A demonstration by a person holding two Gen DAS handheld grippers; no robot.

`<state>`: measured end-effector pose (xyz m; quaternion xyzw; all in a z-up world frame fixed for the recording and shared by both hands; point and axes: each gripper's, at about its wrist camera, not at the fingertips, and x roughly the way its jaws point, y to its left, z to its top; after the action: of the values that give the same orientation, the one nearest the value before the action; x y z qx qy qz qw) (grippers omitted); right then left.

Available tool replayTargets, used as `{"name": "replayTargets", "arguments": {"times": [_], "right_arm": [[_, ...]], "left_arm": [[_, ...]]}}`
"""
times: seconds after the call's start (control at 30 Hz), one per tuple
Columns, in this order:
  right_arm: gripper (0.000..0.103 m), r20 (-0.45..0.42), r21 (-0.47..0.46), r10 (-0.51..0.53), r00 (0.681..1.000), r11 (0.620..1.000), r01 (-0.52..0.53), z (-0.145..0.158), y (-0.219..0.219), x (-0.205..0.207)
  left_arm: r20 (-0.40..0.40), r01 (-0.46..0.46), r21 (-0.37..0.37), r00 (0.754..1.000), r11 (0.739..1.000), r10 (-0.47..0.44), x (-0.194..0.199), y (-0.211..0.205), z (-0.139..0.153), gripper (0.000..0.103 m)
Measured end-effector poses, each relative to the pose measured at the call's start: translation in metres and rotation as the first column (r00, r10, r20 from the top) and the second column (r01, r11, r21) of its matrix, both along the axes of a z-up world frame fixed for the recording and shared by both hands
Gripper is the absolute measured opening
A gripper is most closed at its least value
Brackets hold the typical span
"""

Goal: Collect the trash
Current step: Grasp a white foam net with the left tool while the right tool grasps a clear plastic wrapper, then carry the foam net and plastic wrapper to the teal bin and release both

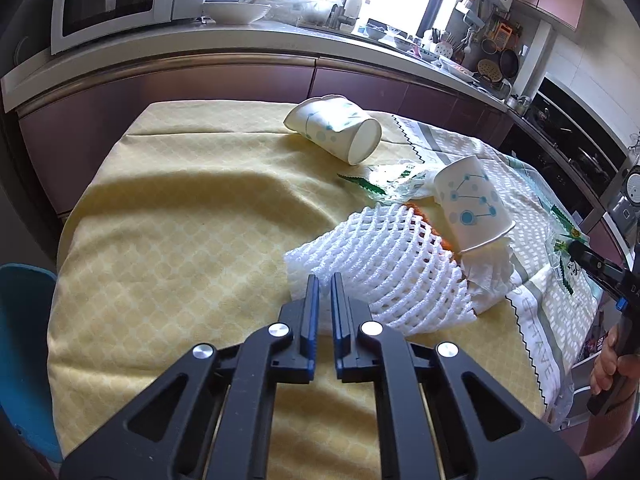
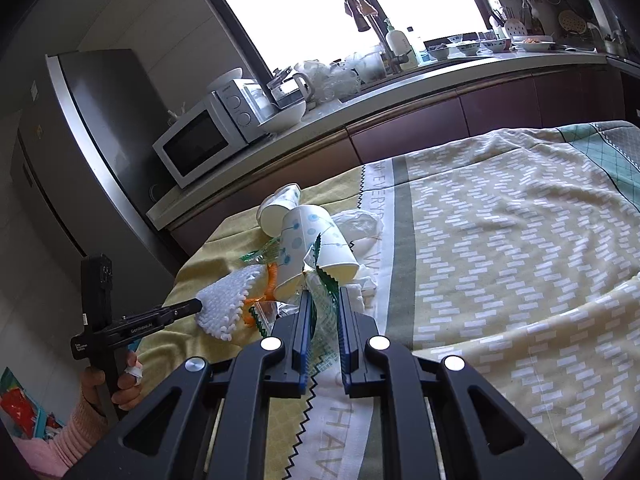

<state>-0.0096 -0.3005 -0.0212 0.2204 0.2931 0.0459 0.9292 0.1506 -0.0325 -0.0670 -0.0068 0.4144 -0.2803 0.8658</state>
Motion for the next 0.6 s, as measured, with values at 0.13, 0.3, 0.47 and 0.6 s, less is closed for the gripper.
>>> {"name": "replayTargets", "arguments": {"times": [0.13,0.3,0.47,0.6], "right_arm": [[0.011,0.02,-0.004,0.04,0.999,0.999,-0.039,0.007,0.013,0.002],[0.011,0.033,0.004,0.092,0.995,0.996,-0.092,0.011,0.03,0.009],[0.011,0.036,0.012,0.155,0.987,0.988,-0.155,0.011,0.052,0.017],[0.011,0.03,0.021,0.207,0.978,0.978,-0.207,0.009,0.072,0.025]], "left_arm": [[0.013,-0.002,-0.031,1.0,1.0,0.002,-0.011,0.008,0.007,0.006],[0.035,-0.011,-0.067,0.999,0.998,0.013,-0.028,0.025,0.019,0.005],[0.053,-0.038,-0.091,0.998,0.995,0.042,-0.044,0.051,0.029,0.005],[0.074,-0.071,-0.105,0.994,0.992,0.079,-0.056,0.074,0.037,0.005]]}}
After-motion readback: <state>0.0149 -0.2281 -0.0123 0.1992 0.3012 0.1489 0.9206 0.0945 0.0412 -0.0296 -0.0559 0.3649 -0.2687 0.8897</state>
